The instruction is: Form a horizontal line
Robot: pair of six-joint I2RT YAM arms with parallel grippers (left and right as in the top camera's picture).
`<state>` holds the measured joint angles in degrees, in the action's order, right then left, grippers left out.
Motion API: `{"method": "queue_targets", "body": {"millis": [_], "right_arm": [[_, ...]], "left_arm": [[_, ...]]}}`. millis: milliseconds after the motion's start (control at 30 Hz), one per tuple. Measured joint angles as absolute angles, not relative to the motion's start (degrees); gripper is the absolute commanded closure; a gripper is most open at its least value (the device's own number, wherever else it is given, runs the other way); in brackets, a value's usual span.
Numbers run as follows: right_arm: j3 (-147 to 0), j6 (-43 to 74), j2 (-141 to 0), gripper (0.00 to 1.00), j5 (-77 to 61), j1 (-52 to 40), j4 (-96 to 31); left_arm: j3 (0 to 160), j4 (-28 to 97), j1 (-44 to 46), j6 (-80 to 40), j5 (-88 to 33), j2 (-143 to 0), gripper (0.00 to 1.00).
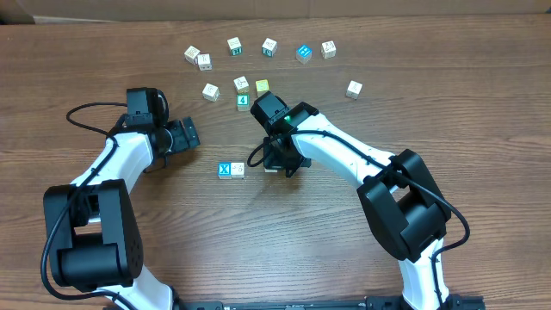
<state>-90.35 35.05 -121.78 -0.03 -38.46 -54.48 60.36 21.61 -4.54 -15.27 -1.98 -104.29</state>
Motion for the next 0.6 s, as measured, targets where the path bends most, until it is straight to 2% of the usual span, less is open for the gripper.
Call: {"method": "queue_targets", "body": {"millis": [600], "right_arm": [[-90.3,35.2,-121.8,0.96,4.3,-38.4,-54.5]], "left_arm": [[60.4,21.6,-4.5,-15.3,-2.0,-104.3,0.0]]}}
